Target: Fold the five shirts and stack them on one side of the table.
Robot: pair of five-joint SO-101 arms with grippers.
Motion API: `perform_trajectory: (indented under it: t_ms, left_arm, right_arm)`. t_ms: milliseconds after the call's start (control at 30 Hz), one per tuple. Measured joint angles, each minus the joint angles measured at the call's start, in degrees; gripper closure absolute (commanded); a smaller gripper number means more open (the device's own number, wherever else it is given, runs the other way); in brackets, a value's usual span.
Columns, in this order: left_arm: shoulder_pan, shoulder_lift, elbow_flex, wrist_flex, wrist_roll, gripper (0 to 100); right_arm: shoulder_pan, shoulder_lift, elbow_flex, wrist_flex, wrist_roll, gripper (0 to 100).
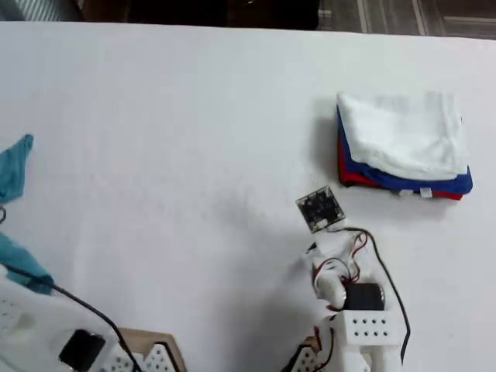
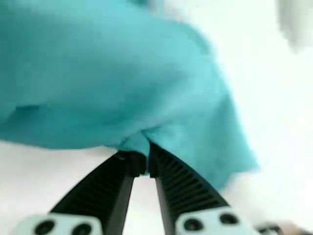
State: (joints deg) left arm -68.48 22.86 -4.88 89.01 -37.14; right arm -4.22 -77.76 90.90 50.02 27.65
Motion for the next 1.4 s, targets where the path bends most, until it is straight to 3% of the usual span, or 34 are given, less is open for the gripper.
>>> perform_trajectory:
  t_ms: [167, 400, 733, 833, 967, 1200, 1400]
  left_arm:
    - [12.31, 0.0, -5.8, 10.99, 4.4, 97]
    - [31.03, -8.18, -6.07, 12.04, 7.47, 97]
    - [58.9, -37.36, -6.07, 12.31, 7.65, 97]
    - [64.7, -41.76, -6.07, 12.31, 7.91, 91]
    - [67.08, -42.73, -3.69, 12.31, 13.19, 75]
    - [66.73, -42.99, 0.7, 12.4, 15.56, 80]
    - [58.46, -42.99, 8.62, 11.6, 10.81, 80]
  right_arm:
    - [0.0, 0.0, 0.0, 0.0, 0.0, 83.6]
    - [0.0, 0.0, 0.53, 0.0, 0.0, 83.6]
    - [0.0, -1.58, 1.85, -1.58, 0.0, 83.6]
    - [0.0, -1.58, 1.85, -1.58, 0.0, 83.6]
    - [0.0, -1.58, 1.85, -1.58, 0.0, 83.6]
    - [0.0, -1.58, 2.02, -1.58, 0.0, 83.6]
    - [0.0, -1.58, 2.11, -1.58, 0.0, 83.6]
